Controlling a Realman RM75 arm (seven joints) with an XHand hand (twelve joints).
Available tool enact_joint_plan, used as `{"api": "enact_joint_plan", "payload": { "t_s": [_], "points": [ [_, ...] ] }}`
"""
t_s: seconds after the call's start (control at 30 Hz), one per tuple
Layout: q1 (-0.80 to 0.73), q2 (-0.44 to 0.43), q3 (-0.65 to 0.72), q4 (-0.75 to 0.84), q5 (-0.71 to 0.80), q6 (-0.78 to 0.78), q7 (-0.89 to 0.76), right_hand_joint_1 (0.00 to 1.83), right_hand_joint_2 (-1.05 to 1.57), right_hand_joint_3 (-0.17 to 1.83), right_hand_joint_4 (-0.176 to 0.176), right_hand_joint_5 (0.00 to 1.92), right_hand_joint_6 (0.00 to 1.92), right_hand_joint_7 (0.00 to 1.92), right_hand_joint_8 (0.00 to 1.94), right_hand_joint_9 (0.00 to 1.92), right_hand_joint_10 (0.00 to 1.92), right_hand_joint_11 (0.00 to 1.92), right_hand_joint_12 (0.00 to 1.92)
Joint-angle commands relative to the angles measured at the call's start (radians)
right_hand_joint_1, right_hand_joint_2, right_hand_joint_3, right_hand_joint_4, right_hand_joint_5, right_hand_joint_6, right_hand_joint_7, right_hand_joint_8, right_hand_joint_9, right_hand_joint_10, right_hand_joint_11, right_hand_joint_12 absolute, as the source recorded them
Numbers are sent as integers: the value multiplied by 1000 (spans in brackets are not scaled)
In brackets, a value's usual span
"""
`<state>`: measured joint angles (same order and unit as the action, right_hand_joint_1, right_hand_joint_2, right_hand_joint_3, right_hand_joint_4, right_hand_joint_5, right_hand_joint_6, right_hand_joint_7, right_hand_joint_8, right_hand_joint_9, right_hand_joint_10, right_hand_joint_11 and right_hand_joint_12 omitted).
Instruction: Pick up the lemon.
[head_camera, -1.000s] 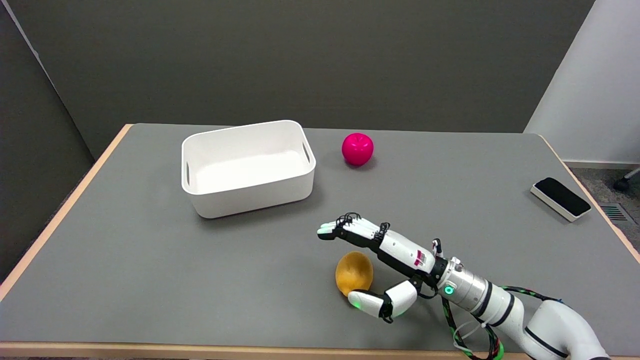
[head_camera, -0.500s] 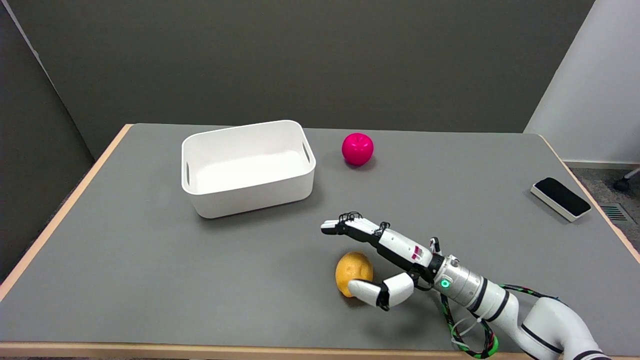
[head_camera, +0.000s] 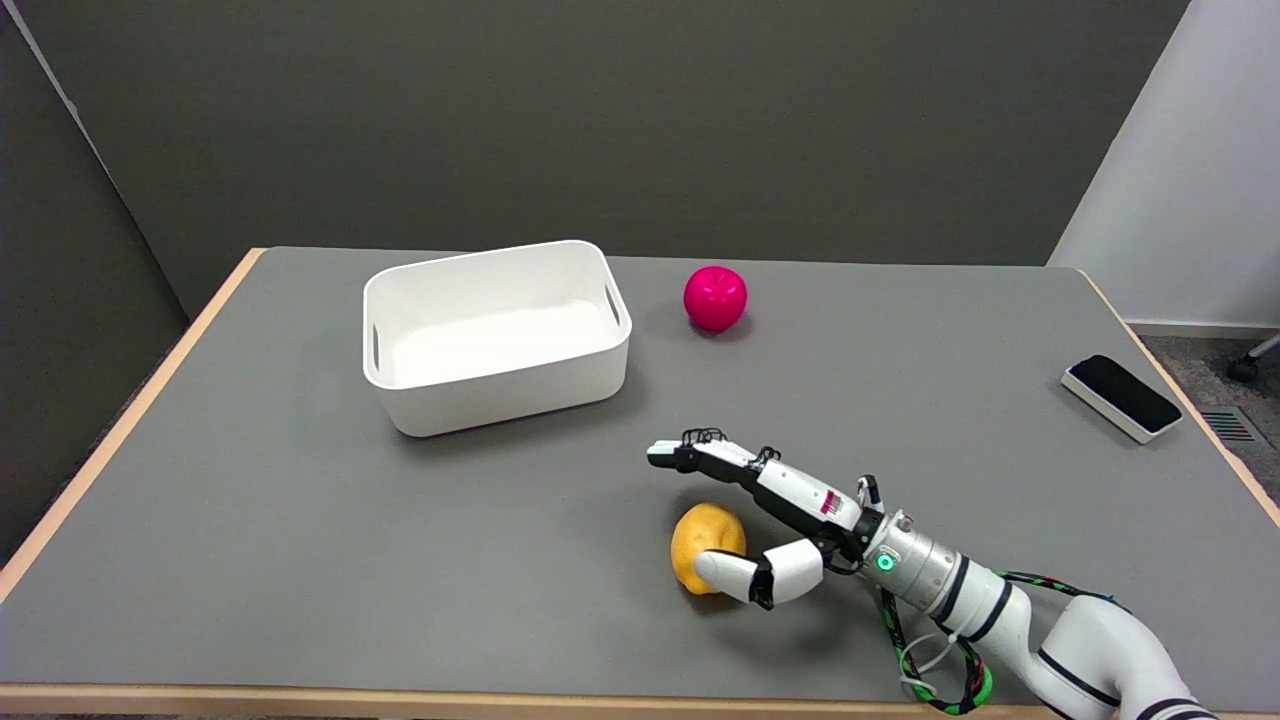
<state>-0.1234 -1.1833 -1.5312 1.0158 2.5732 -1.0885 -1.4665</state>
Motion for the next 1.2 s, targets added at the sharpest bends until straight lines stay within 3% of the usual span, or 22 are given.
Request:
{"api": "enact_joint_plan", "payload": {
  "t_s": [0.03,0.67,0.8,0.87,1.07,1.2],
  "points": [
    [-7,44,-7,30,-18,19,-153,700,605,986,-40,166,462,158,380,9,655,-1,908],
    [-80,70,-5,23,-17,-25,-161,676,607,905,-23,156,349,156,277,18,639,-1,917],
    [-79,70,-13,25,-18,-27,-161,665,580,965,-19,133,429,124,361,38,673,-1,1023],
    [-74,71,-17,25,-18,-27,-161,687,610,900,-17,171,366,165,289,55,671,-1,1034],
    [-63,66,-22,24,-8,-33,-185,698,617,962,-22,187,428,196,347,105,710,-1,1105],
    [-56,49,-18,23,3,-53,-240,810,693,936,-42,303,595,392,494,320,916,154,1344]
  ]
}}
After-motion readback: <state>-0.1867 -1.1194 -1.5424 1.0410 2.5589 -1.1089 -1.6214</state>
